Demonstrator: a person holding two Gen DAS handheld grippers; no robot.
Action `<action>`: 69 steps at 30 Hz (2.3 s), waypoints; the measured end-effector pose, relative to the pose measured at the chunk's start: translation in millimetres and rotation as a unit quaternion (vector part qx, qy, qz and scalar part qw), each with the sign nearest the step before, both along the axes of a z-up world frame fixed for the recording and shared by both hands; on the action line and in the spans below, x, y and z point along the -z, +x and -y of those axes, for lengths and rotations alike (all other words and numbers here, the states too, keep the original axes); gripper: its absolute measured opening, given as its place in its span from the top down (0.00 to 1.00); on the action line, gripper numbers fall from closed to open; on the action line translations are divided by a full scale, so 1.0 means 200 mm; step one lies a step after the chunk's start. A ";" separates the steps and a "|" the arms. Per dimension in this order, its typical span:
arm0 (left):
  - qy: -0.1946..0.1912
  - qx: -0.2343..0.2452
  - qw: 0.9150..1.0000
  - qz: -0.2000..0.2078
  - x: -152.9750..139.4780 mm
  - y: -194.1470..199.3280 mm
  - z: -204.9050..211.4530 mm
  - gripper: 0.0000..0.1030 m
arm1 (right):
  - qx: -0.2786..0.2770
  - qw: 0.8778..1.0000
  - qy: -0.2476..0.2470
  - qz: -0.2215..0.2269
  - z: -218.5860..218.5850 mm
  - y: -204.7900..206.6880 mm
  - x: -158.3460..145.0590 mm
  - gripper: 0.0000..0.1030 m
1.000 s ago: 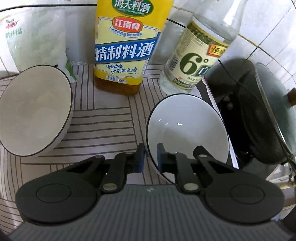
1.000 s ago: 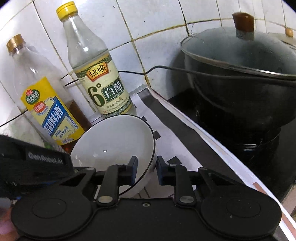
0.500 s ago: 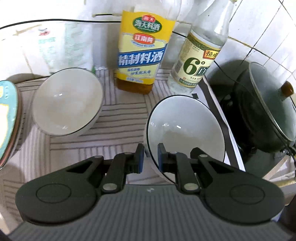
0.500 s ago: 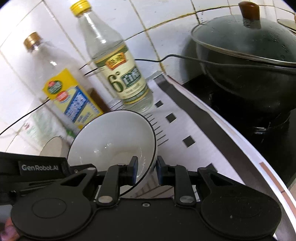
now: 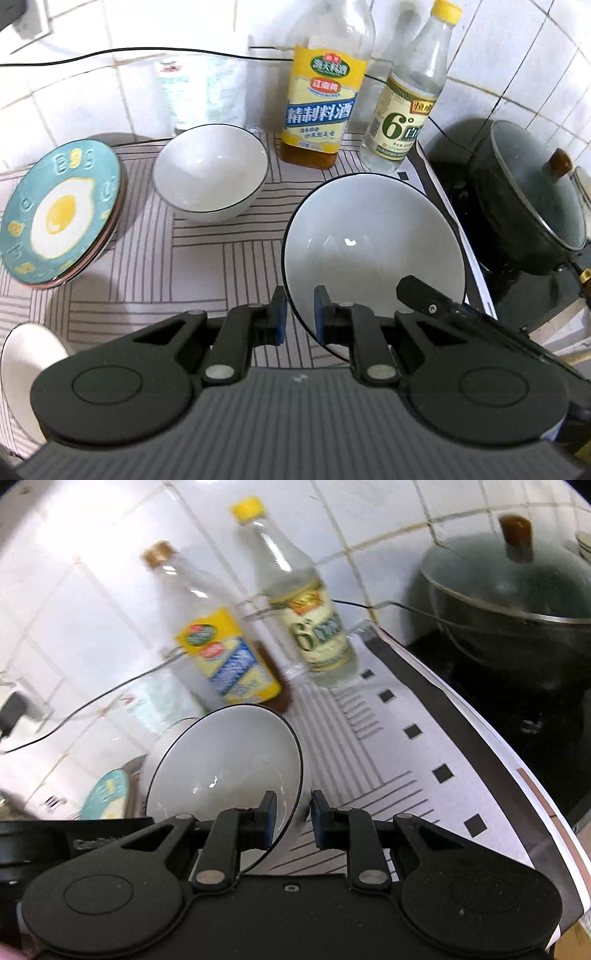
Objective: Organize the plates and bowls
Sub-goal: 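Carry the bowl with the left tool, nest it into the set-down bowl, release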
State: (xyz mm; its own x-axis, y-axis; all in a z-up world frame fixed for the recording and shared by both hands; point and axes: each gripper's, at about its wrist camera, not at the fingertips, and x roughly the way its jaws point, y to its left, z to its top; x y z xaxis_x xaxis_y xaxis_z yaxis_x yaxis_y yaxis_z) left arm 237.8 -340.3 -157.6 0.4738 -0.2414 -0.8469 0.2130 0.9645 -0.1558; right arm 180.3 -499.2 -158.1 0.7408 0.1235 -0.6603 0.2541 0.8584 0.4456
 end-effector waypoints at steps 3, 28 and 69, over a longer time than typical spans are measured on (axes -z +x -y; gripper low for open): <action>-0.006 0.000 1.000 -0.007 -0.02 -0.03 -0.05 0.87 | -0.012 1.000 -0.001 0.003 -0.03 -0.03 -0.05 0.77; 0.020 -0.098 0.995 -0.005 -0.19 -0.41 -0.65 0.86 | -0.148 0.988 0.038 0.009 -0.50 -0.17 -0.25 0.77; 0.007 -0.183 0.966 -0.183 0.15 -0.28 -1.23 0.81 | -0.320 0.938 -0.132 0.028 -1.28 -0.05 0.00 0.78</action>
